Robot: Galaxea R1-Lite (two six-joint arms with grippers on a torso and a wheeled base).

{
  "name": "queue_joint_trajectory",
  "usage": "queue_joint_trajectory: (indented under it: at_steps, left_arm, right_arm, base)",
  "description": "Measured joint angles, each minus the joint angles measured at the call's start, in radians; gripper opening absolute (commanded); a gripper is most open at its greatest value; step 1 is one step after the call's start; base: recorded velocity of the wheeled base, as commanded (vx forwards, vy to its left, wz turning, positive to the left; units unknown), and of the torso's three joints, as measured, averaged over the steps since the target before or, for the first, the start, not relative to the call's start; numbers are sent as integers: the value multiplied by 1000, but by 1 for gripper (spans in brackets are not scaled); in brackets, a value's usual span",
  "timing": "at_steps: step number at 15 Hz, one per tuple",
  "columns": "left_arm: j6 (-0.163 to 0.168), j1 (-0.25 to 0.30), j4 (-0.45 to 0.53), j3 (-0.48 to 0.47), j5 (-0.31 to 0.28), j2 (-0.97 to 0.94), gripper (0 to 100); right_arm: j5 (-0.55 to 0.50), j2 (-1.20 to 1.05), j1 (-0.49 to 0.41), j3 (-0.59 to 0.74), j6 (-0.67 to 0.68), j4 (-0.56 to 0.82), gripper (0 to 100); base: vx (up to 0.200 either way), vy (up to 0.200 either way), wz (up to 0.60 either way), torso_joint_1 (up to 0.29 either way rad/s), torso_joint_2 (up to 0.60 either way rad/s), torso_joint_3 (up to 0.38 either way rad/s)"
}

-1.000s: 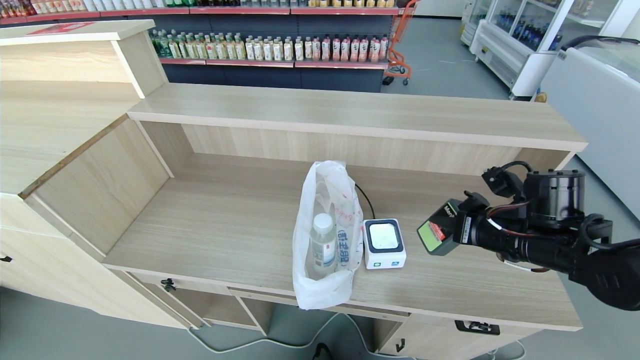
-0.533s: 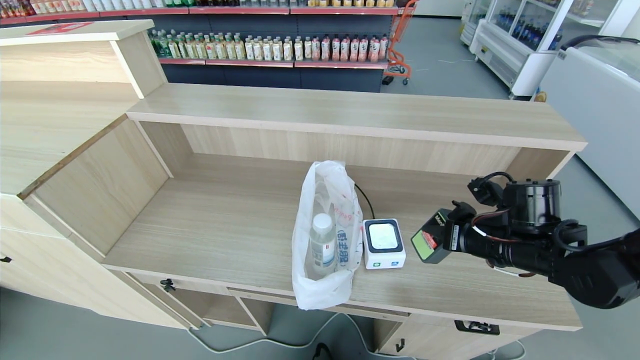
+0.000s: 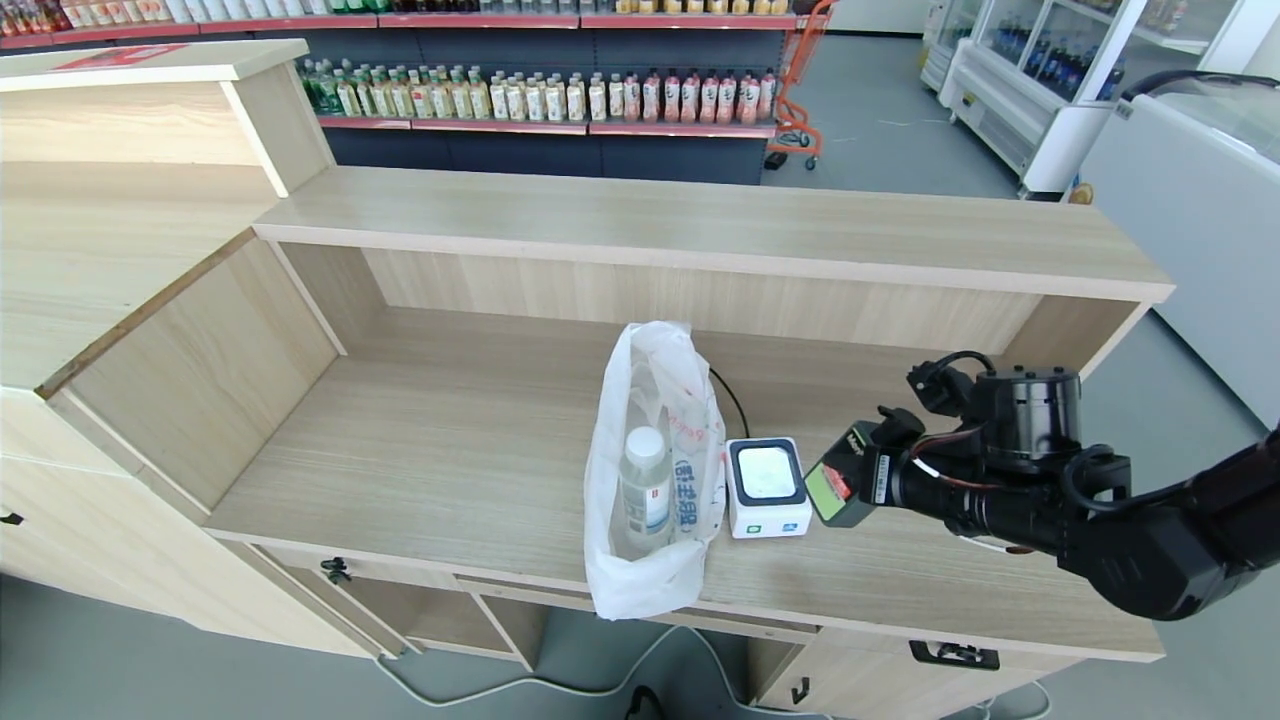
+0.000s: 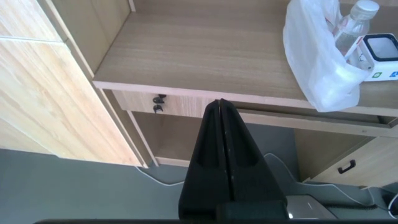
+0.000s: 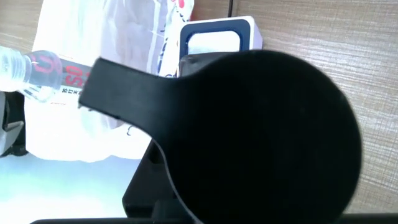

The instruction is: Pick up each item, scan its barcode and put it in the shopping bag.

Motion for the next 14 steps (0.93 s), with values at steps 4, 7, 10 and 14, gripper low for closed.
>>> queue_joint_trajectory:
  at_steps: [4, 7, 10, 14]
  left_arm:
    - [0, 0, 0, 0, 0, 0, 0]
    - [0, 0, 0, 0, 0, 0, 0]
    - [0, 0, 0, 0, 0, 0, 0]
    - [0, 0, 0, 0, 0, 0, 0]
  right_arm:
    - [-16, 20, 0, -24, 0, 0, 0]
    - [-16, 29, 4, -27, 1, 0, 0]
    - [-17, 38, 9, -29, 1, -10, 0]
    - [-24, 58, 16, -32, 0, -37, 0]
  base:
    - [0, 0, 0, 0, 0, 0]
    - [0, 0, 0, 0, 0, 0]
    - [0, 0, 0, 0, 0, 0]
    - [0, 0, 0, 0, 0, 0]
